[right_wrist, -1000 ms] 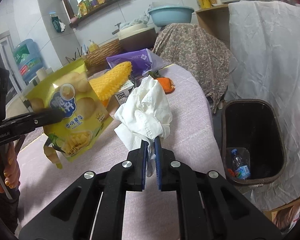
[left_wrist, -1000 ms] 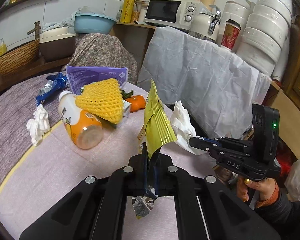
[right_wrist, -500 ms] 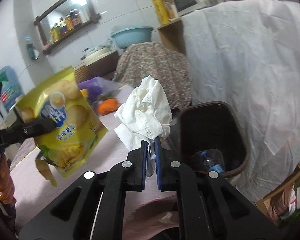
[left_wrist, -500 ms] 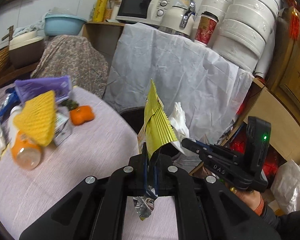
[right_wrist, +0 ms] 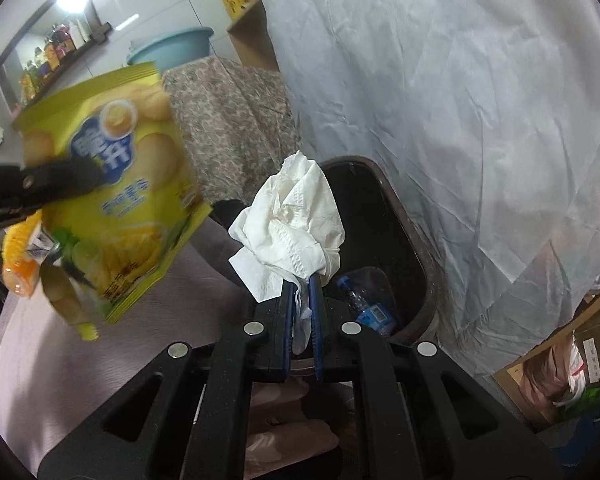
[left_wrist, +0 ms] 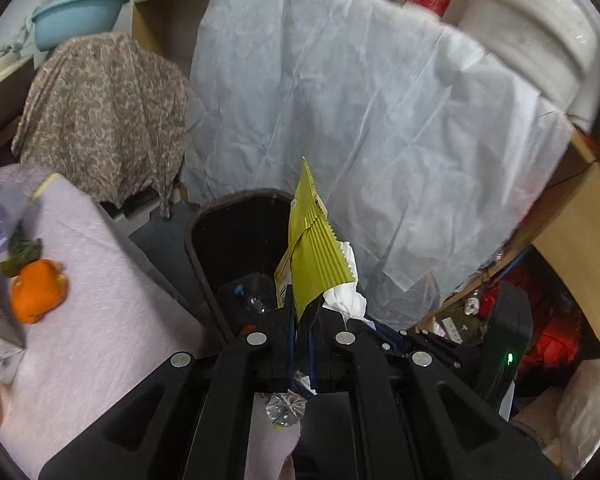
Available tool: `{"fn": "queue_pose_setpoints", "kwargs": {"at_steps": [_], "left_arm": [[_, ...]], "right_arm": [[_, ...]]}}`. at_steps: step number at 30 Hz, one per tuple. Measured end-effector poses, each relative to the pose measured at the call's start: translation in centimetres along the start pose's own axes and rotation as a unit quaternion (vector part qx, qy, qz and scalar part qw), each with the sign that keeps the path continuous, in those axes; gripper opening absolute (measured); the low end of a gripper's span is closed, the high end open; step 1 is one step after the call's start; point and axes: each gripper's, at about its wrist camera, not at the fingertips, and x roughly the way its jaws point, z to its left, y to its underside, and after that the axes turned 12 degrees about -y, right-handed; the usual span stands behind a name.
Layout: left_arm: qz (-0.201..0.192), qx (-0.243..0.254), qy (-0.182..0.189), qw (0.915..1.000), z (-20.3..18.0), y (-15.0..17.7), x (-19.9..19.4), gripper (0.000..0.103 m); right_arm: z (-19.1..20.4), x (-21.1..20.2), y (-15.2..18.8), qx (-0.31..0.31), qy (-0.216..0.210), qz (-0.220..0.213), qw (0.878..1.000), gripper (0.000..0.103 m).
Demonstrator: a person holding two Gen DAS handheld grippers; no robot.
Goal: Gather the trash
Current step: 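Carry the tissue and chip bag over the black bin and open both grippers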
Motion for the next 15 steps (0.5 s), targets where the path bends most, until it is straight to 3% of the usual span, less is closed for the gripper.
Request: {"fn": "queue_pose_setpoints", "kwargs": {"at_steps": [3, 7, 13, 14, 15], "left_arm": [[0.031, -0.017, -0.008, 0.9993, -0.3, -1.0, 2.8, 0.005], [0.048, -0.016, -0.031, 0.9983, -1.2, -2.3, 5.4, 0.005], [0.056, -0.026, -0.037, 0.9974, -2.1, -3.1, 7.5, 0.006], [0.056, -0.026, -0.039, 0.9974, -2.3, -3.3, 7.9, 0.009], [0.054, -0.026, -0.041, 0.9973, -2.3, -3.4, 8.1, 0.020]], "right_arm": [[-1.4, 1.7, 0.3, 0.018, 0.004, 0.014, 1.000, 0.009], [-2.8, 3.5, 0.5, 0.038, 0.008, 0.028, 0.999, 0.009], [-3.9, 4.9, -0.4, 0.052, 0.006, 0.024, 0.998, 0.009], [-4.1, 5.0, -0.5, 0.053, 0.004, 0.021, 0.998, 0.010], [-4.4, 5.1, -0.6, 0.053, 0.003, 0.020, 0.998, 0.010]]}}
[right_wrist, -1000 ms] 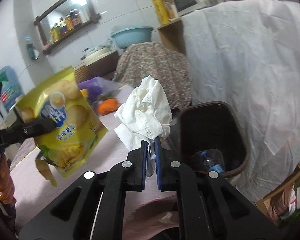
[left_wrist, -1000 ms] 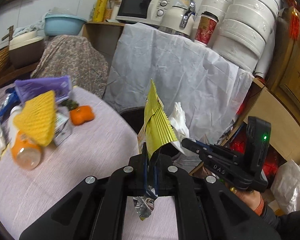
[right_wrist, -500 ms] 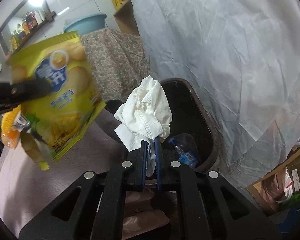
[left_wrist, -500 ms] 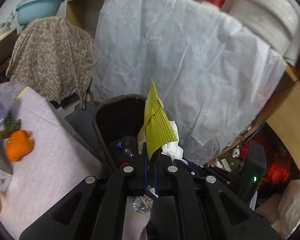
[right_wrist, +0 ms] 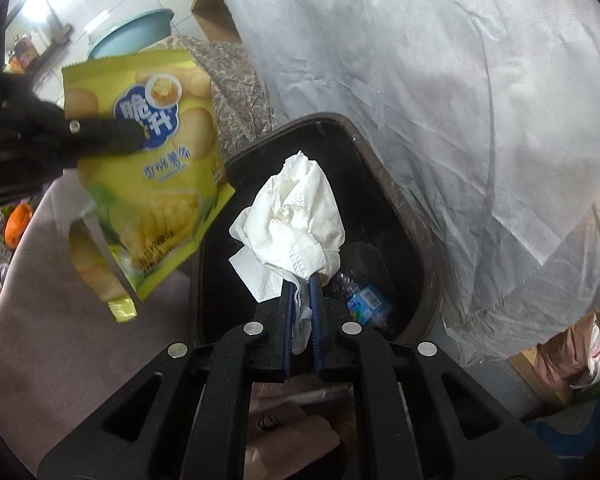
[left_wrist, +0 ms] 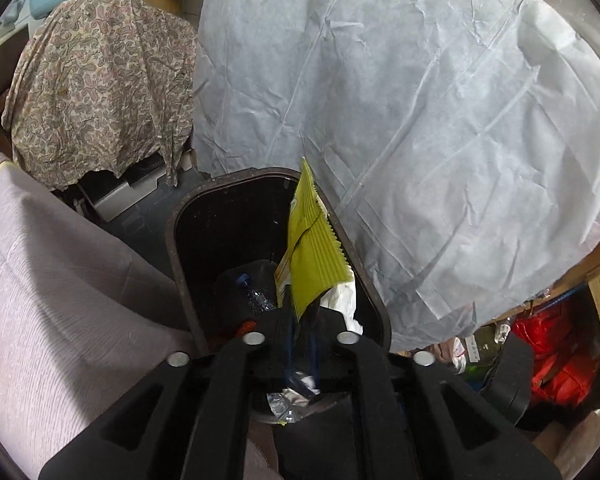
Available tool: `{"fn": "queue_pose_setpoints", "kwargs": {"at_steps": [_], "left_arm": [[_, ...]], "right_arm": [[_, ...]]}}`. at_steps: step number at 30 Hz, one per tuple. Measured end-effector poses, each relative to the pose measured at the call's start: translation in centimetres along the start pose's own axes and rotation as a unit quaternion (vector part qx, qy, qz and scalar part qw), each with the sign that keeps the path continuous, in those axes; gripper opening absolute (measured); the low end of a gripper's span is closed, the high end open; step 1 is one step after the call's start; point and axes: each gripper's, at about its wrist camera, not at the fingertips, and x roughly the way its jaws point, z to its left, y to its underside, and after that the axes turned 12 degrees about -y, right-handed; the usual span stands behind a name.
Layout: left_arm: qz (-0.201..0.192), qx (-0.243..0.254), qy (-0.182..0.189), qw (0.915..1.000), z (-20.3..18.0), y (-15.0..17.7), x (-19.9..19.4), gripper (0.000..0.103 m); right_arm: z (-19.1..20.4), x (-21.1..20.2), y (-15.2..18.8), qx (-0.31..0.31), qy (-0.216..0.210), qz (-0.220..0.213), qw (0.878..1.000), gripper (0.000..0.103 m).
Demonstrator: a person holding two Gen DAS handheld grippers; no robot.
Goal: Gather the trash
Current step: 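Carry the tissue and chip bag over the black bin and open both grippers, then grasp the orange peel with the right gripper while the left grasps the yellow foam net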
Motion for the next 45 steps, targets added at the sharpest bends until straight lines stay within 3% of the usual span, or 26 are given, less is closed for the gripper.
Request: {"fn": "queue_pose_setpoints", "kwargs": {"at_steps": [1, 2, 3, 4, 5, 6, 14, 20, 25, 29, 35, 40, 45], "left_arm": [[-0.002, -0.002, -0.002, 1.0000, -0.1, -0.1, 0.1, 0.030], [-0.008, -0.007, -0.005, 0.9999, 0.0, -0.1, 0.0, 0.055], [-0.017, -0.014, -0.009, 0.9997, 0.1, -0.1, -0.3, 0.072], [-0.028, -0.020, -0.013, 0.9993, 0.3, -0.1, -0.6, 0.073], [-0.033, -0.022, -0.015, 0.9991, 0.4, -0.2, -0.6, 0.073], [-0.034, -0.023, -0.016, 0.9990, 0.4, -0.3, -0.7, 0.073], [-0.052, -0.014, -0.017, 0.9984, 0.6, 0.2, -2.1, 0.076], [-0.070, -0.007, 0.002, 0.9975, 1.5, 1.7, -4.8, 0.080], [-0.091, -0.006, 0.019, 0.9956, 3.8, 3.5, -8.3, 0.085], [-0.104, -0.016, 0.026, 0.9941, 6.6, 5.7, -11.4, 0.089], [-0.135, -0.036, -0.012, 0.9901, 12.5, 9.9, -16.3, 0.093], [-0.160, -0.054, -0.085, 0.9820, 17.7, 13.9, -19.1, 0.093], [-0.146, -0.078, -0.126, 0.9781, 21.9, 16.7, -19.6, 0.093]], "right_arm": [[-0.1, 0.1, -0.1, -0.001, 0.003, 0.001, 1.000, 0.012], [-0.1, 0.3, -0.3, -0.004, 0.009, 0.004, 1.000, 0.019], [-0.1, 0.4, -0.3, -0.004, 0.015, 0.006, 1.000, 0.027], [-0.2, 0.4, -0.2, -0.003, 0.019, 0.004, 1.000, 0.049], [-0.3, 0.2, -0.1, -0.004, 0.027, -0.004, 1.000, 0.062], [-0.2, 0.0, 0.0, -0.007, 0.036, -0.011, 0.999, 0.064], [-0.3, -0.7, 1.0, 0.002, 0.042, -0.003, 0.999, 0.066], [1.5, -1.9, 1.0, -0.020, 0.036, -0.005, 0.999, 0.066], [3.7, -3.8, 1.1, -0.032, 0.019, -0.008, 0.999, 0.067], [6.8, -5.6, 1.3, -0.067, 0.001, -0.016, 0.998, 0.073], [12.9, -7.7, 1.6, -0.134, -0.039, -0.017, 0.990, 0.074], [18.1, -8.5, 2.1, -0.180, -0.102, -0.004, 0.978, 0.077], [21.6, -7.2, 2.2, -0.205, -0.126, 0.016, 0.970, 0.077]]}}
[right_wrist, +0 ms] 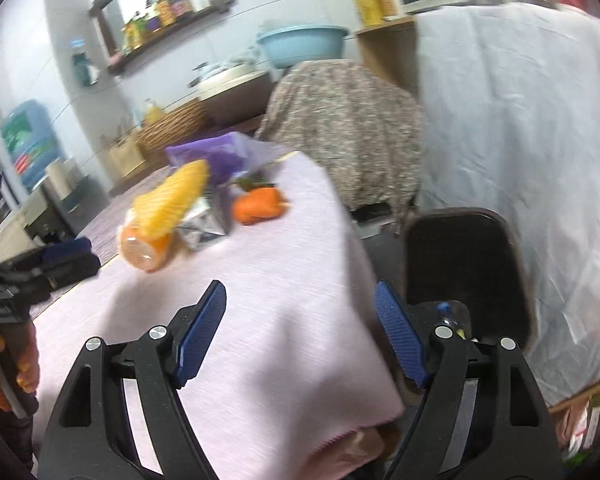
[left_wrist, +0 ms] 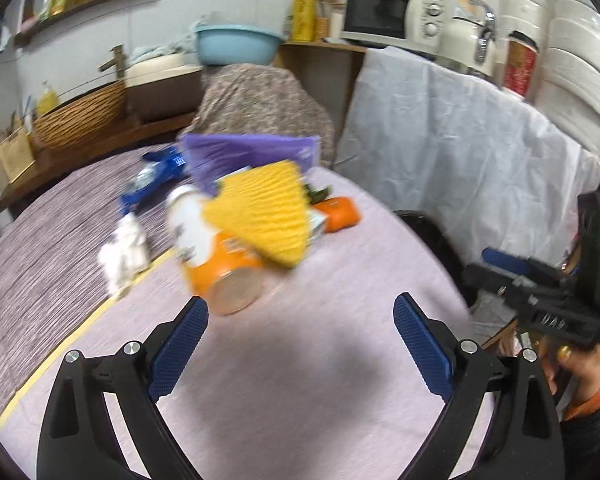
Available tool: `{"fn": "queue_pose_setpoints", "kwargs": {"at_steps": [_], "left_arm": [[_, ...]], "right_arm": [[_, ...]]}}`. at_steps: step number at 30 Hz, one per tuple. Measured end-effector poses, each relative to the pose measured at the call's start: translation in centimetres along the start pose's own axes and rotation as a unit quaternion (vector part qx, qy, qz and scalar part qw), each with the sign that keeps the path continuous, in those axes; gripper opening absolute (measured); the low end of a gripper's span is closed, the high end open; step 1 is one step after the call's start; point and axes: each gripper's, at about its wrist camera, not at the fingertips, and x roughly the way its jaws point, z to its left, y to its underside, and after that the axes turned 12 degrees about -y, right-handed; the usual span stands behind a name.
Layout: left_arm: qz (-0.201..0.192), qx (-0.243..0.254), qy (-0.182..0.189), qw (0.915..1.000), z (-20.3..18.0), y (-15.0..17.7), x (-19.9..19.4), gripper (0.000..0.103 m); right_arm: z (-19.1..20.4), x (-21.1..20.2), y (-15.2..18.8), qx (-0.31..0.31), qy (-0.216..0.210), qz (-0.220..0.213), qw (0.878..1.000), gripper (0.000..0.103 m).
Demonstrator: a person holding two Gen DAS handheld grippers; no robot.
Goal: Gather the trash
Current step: 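Grasp the orange peel with the right gripper while the left grasps the yellow foam net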
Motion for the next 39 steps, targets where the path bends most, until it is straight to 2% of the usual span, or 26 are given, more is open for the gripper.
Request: {"fn": "queue_pose_setpoints", "kwargs": {"at_steps": [3, 6, 11, 15, 19, 22, 24, 25, 26, 32, 37, 39], "left_arm": [[0.006, -0.006, -0.018, 0.9998, 2.2, 0.7, 0.3, 0.093], [0.006, -0.014, -0.018, 0.9997, 3.4, 0.9, 0.3, 0.093], [-0.002, -0.013, -0.015, 0.9998, 3.9, 0.8, 0.1, 0.093], [-0.003, -0.015, -0.007, 0.9999, 3.7, 0.6, 0.3, 0.093], [-0.007, -0.015, -0.003, 0.9999, 3.4, 0.0, 0.5, 0.093], [-0.011, -0.009, -0.005, 0.9999, 2.8, -0.7, 0.8, 0.093], [-0.012, -0.006, -0.003, 0.9999, 2.4, -1.1, 1.0, 0.093], [-0.012, -0.003, -0.003, 0.9999, 2.2, -1.4, 1.1, 0.093], [-0.013, 0.000, -0.004, 0.9999, 2.0, -1.6, 1.3, 0.093], [-0.010, 0.015, -0.009, 0.9998, 0.8, -2.9, 2.4, 0.092], [-0.007, 0.037, -0.022, 0.9991, -0.6, -4.5, 3.9, 0.088], [0.000, 0.047, -0.031, 0.9984, -1.0, -5.0, 4.7, 0.083]], "right_arm": [[1.5, 1.7, -1.0, -0.024, -0.006, 0.018, 1.000, 0.077], [2.0, 3.3, -2.1, -0.029, -0.017, 0.033, 0.999, 0.077], [1.6, 6.7, -4.3, -0.016, -0.016, 0.046, 0.999, 0.077], [0.3, 9.3, -5.8, 0.018, -0.016, 0.048, 0.999, 0.076], [-0.1, 11.6, -6.9, 0.030, -0.010, 0.053, 0.998, 0.072], [-0.2, 13.2, -7.0, 0.045, -0.018, 0.065, 0.997, 0.064], [-0.2, 14.0, -7.0, 0.045, -0.022, 0.077, 0.996, 0.053], [0.0, 14.3, -6.8, 0.042, -0.019, 0.082, 0.996, 0.044], [0.1, 14.4, -6.6, 0.041, -0.020, 0.081, 0.996, 0.041], [0.8, 13.3, -5.8, 0.022, -0.027, 0.070, 0.997, 0.029], [1.6, 11.5, -5.2, -0.007, -0.015, 0.054, 0.998, 0.024], [1.7, 10.9, -4.9, -0.007, -0.017, 0.051, 0.999, 0.023]]}}
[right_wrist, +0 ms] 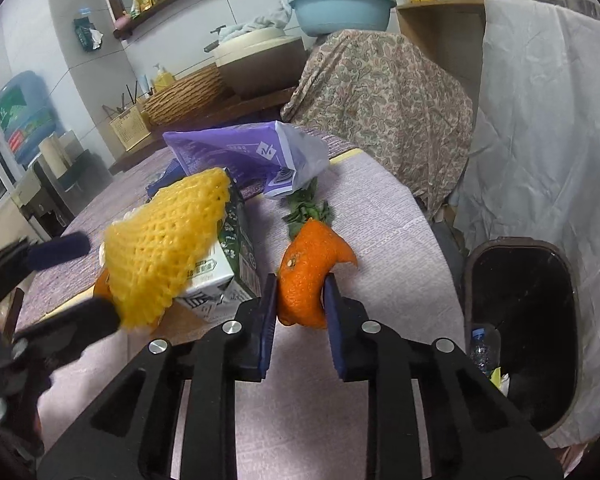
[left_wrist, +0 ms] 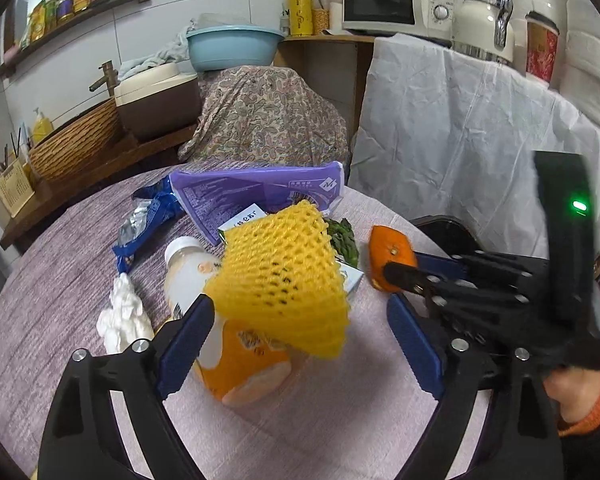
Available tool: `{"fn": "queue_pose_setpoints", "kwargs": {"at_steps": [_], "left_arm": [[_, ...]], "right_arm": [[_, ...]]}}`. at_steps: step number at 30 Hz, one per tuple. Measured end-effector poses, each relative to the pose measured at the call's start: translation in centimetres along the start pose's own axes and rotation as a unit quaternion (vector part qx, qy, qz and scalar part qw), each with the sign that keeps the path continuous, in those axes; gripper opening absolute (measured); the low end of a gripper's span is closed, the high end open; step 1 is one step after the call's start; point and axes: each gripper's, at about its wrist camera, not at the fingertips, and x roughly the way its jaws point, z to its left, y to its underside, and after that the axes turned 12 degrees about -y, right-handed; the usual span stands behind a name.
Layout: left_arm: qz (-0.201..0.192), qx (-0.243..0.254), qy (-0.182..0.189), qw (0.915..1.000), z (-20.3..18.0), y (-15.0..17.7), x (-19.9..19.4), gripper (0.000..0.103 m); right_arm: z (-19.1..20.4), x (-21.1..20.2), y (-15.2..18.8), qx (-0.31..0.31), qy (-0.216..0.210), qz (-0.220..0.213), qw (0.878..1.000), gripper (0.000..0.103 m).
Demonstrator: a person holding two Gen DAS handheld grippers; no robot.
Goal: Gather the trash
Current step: 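Grasp the orange peel with the right gripper while the left grasps the yellow foam net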
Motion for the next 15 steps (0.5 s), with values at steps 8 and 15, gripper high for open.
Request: {"fn": "queue_pose_setpoints", "kwargs": {"at_steps": [8, 15], "left_arm": [[0.039, 0.023, -0.015, 0.9989, -1.2, -0.4, 2.4, 0.056], [0.043, 0.014, -0.005, 0.9989, -1.4, -0.3, 2.0, 0.030]], "right_arm": [[-0.2, -3.0, 1.3, 0.013, -0.016, -0.023, 1.000, 0.023], [-0.2, -4.2, 2.3, 0.012, -0.018, -0.032, 0.999, 0.023]]}}
